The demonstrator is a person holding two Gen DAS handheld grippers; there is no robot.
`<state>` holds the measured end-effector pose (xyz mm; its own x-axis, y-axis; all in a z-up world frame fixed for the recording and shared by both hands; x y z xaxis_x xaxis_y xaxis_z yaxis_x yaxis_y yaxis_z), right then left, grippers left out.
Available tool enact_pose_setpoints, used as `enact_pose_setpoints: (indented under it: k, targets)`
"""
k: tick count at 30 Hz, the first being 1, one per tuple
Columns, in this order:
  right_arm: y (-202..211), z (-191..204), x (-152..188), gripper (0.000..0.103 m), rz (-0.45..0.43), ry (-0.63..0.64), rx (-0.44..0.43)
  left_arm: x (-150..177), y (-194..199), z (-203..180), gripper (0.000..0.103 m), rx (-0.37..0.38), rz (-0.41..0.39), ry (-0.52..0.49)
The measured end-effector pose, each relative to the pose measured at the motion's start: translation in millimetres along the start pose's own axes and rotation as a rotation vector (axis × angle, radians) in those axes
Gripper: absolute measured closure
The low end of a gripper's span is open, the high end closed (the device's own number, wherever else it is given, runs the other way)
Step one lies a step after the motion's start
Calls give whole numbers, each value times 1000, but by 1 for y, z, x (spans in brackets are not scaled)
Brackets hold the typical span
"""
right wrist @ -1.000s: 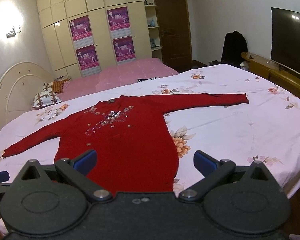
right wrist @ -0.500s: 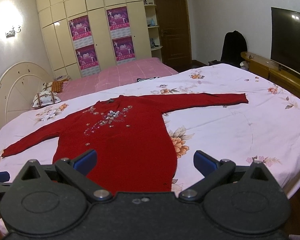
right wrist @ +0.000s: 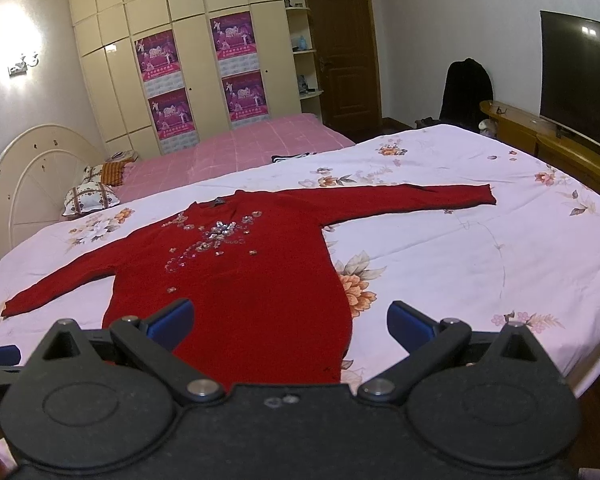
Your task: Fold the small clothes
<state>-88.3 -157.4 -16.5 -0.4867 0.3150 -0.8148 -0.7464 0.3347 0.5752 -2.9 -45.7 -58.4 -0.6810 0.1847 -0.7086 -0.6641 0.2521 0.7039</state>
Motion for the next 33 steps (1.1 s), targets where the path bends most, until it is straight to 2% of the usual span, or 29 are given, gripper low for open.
enact_pose_setpoints:
  k: [33]
  targets:
    - [-12,18,5,1,12,-4,7,-6,-18,9,0,-16,8,23]
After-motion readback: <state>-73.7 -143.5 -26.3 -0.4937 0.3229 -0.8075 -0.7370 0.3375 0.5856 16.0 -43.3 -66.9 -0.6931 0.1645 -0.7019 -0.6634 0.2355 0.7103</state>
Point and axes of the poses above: each gripper's, at about its wrist camera, not at the fingertips, and y roughly against the way its jaws point, z to its left, x to its underside, the point moved 5 cm from there along -y, roughly the way its jaws point, and after that the axes turned 10 degrees about x, right-handed, at the moved point
